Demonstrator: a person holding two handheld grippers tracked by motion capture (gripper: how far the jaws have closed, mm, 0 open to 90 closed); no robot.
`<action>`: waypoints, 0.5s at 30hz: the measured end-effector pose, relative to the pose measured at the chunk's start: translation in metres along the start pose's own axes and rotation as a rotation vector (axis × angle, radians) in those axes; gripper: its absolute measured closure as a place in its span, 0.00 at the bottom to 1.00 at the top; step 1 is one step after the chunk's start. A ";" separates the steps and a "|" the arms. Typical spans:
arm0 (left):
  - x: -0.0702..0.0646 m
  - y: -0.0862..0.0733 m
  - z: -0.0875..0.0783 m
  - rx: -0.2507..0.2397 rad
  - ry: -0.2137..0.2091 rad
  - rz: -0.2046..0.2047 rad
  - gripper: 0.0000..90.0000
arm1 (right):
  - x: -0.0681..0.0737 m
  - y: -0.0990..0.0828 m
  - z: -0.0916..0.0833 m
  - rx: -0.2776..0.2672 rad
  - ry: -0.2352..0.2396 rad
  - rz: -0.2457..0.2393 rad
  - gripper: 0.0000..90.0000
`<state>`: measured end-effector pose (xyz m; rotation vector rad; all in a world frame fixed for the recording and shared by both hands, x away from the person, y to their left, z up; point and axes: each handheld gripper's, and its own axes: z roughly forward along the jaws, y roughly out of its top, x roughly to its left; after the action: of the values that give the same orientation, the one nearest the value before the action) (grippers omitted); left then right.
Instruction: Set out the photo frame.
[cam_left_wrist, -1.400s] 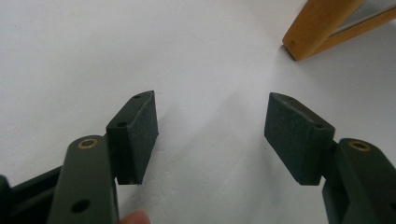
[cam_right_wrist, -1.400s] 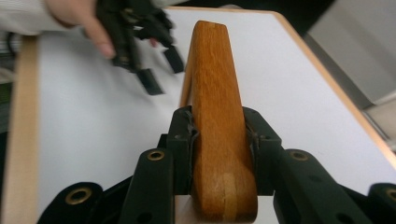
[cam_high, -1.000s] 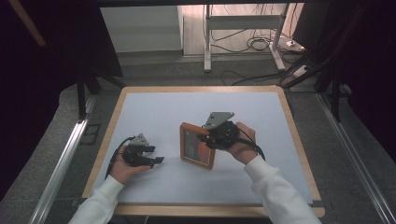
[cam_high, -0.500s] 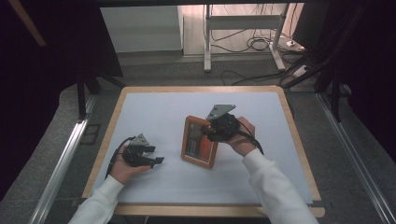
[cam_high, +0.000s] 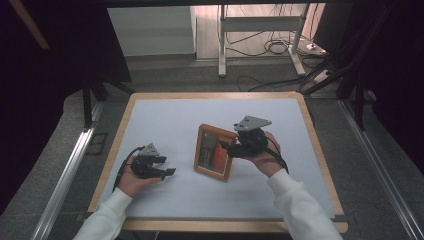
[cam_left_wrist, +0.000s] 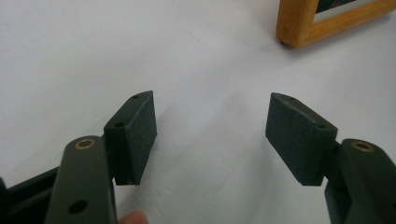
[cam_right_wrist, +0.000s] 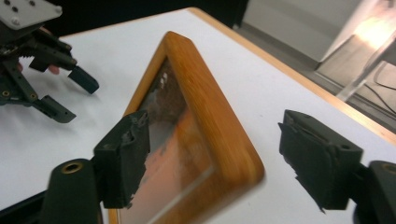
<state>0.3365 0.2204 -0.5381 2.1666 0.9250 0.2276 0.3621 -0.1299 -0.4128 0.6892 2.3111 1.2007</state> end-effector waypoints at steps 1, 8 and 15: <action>0.000 0.000 0.000 -0.002 0.001 0.000 0.37 | 0.000 -0.003 -0.003 -0.008 -0.005 0.012 0.24; 0.000 0.000 -0.002 -0.010 0.007 -0.004 0.37 | 0.007 -0.035 -0.021 -0.027 -0.026 0.104 0.21; -0.002 0.001 0.000 -0.003 0.006 -0.002 0.37 | 0.015 -0.072 -0.028 0.002 0.004 0.146 0.22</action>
<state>0.3352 0.2190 -0.5371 2.1634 0.9298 0.2347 0.3178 -0.1740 -0.4608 0.8696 2.2991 1.2634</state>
